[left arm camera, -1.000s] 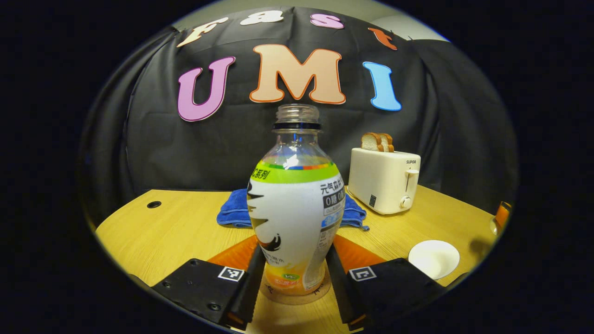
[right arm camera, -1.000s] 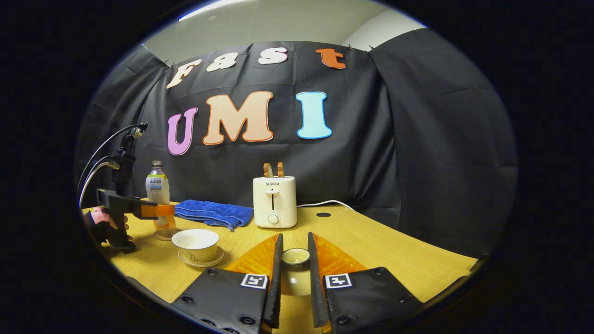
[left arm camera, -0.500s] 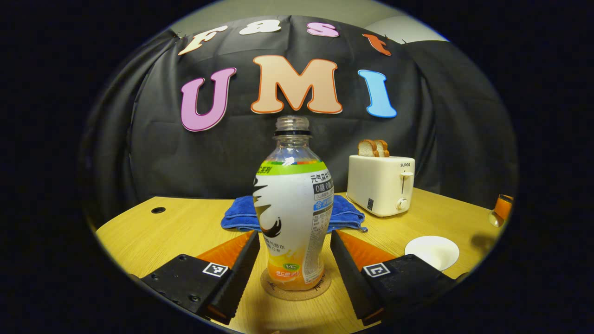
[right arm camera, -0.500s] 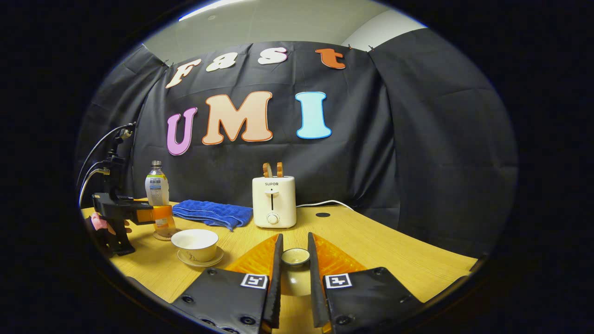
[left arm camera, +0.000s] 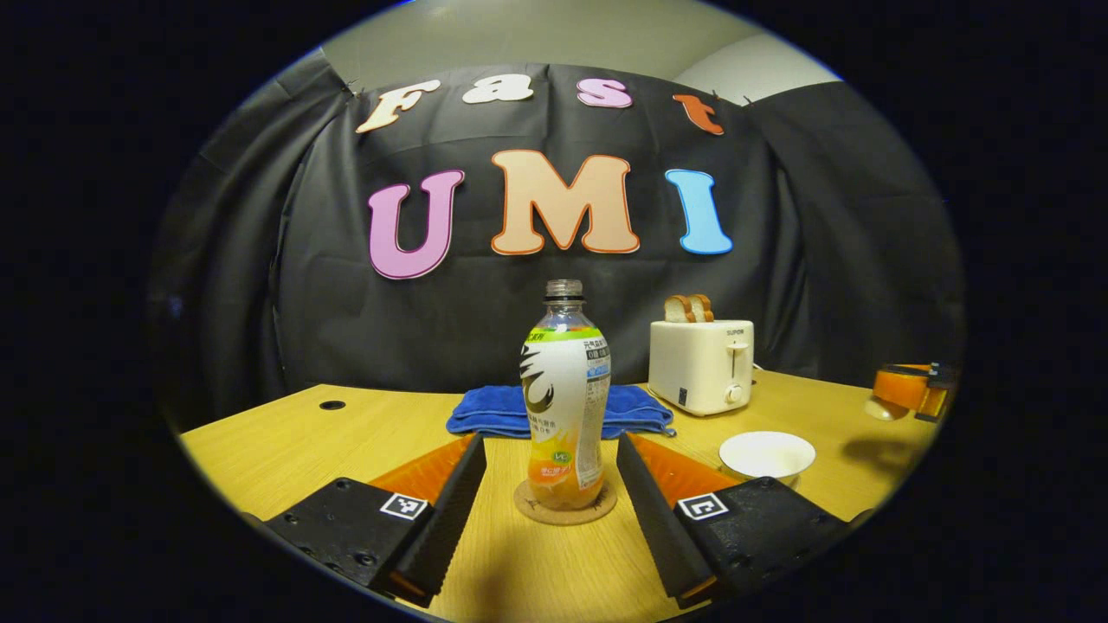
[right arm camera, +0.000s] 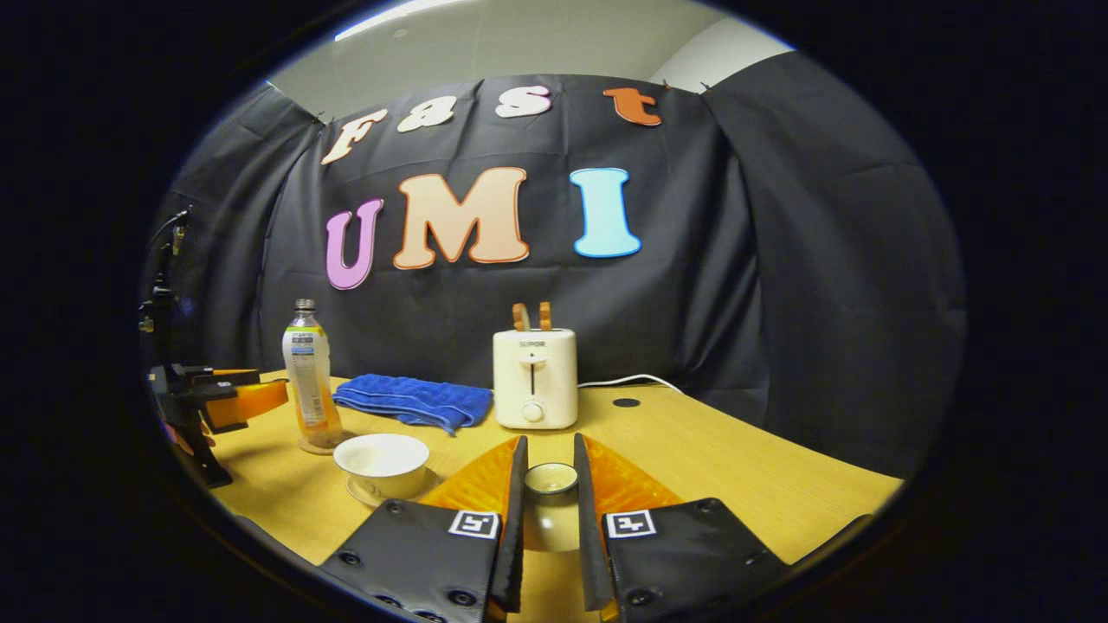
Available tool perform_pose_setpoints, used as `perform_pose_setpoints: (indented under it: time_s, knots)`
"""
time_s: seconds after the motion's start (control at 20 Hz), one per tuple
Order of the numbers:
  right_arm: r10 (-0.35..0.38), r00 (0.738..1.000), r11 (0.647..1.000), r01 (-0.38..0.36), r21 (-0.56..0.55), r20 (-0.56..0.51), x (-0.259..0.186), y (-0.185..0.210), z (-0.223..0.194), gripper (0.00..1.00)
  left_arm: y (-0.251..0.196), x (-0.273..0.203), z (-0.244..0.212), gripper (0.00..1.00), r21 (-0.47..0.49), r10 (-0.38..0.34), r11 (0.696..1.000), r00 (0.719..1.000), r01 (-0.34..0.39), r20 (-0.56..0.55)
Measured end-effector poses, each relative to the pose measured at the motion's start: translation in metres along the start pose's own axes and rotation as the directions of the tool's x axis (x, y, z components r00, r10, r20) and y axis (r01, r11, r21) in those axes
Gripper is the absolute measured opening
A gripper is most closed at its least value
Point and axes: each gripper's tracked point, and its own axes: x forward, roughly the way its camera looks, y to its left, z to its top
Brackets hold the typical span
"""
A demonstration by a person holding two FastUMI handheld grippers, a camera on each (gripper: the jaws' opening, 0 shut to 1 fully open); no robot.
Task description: Open the teacup lid with one hand, grasp the water bottle and pour water into the teacup with the other hand; after pouring, place the water bottle on the coaster and then close the teacup lid.
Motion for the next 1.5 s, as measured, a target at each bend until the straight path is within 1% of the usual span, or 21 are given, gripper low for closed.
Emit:
perform_pose_setpoints:
  time_s: [0.05,0.15,0.2,0.25,0.3,0.35,0.45,0.55,0.65,0.8,0.9,1.1,1.35,1.5]
  knots:
    - [0.016,1.000,1.000,-0.016,0.000,-0.001,0.006,0.009,0.000,0.31,0.002,-0.008,0.003,0.89,0.002,0.001,1.000,1.000,-0.001,0.010]
    - [0.057,0.998,0.998,-0.057,0.003,-0.002,0.015,0.028,-0.001,0.29,0.013,-0.025,0.002,0.89,0.001,0.031,1.000,0.999,-0.031,0.004]
    - [0.086,0.996,0.996,-0.086,0.003,-0.003,0.020,0.040,-0.002,0.31,0.021,-0.032,0.004,0.89,0.001,0.057,0.998,0.998,-0.057,0.006]
    - [0.119,0.993,0.993,-0.119,0.005,-0.003,0.024,0.052,-0.002,0.29,0.028,-0.039,0.001,0.89,0.003,0.092,0.996,0.996,-0.092,-0.001]
    - [0.152,0.988,0.988,-0.152,0.008,-0.004,0.028,0.063,-0.003,0.30,0.036,-0.047,0.001,0.89,0.003,0.124,0.992,0.992,-0.124,0.001]
    - [0.181,0.983,0.983,-0.181,0.008,-0.005,0.031,0.073,-0.002,0.31,0.042,-0.052,0.003,0.89,0.004,0.152,0.988,0.988,-0.152,0.003]
    - [0.242,0.970,0.970,-0.242,0.012,-0.007,0.038,0.092,-0.005,0.30,0.055,-0.064,0.002,0.89,0.006,0.213,0.977,0.977,-0.213,0.001]
    - [0.297,0.955,0.955,-0.297,0.015,-0.009,0.042,0.109,-0.005,0.32,0.067,-0.074,0.002,0.89,0.008,0.270,0.963,0.963,-0.270,0.001]
    - [0.344,0.939,0.939,-0.343,0.016,-0.017,0.047,0.125,-0.007,0.31,0.072,-0.078,0.001,0.89,0.008,0.305,0.952,0.952,-0.305,-0.001]
    - [0.401,0.916,0.916,-0.400,0.019,-0.018,0.048,0.143,-0.007,0.31,0.073,-0.079,0.002,0.89,0.009,0.320,0.947,0.947,-0.320,-0.002]
    - [0.417,0.909,0.909,-0.416,0.021,-0.025,0.049,0.146,-0.008,0.31,0.073,-0.079,0.002,0.89,0.009,0.321,0.947,0.947,-0.321,-0.001]
    - [0.430,0.901,0.903,-0.429,0.021,-0.064,0.052,0.150,-0.014,0.31,0.073,-0.079,0.001,0.89,0.008,0.321,0.947,0.947,-0.321,0.000]
    - [0.448,0.880,0.892,-0.451,0.017,-0.154,0.057,0.158,-0.029,0.31,0.072,-0.078,0.001,0.89,0.008,0.322,0.947,0.947,-0.322,0.000]
    - [0.441,0.881,0.896,-0.443,0.024,-0.171,0.060,0.156,-0.032,0.32,0.073,-0.079,0.001,0.89,0.009,0.322,0.947,0.947,-0.322,0.000]
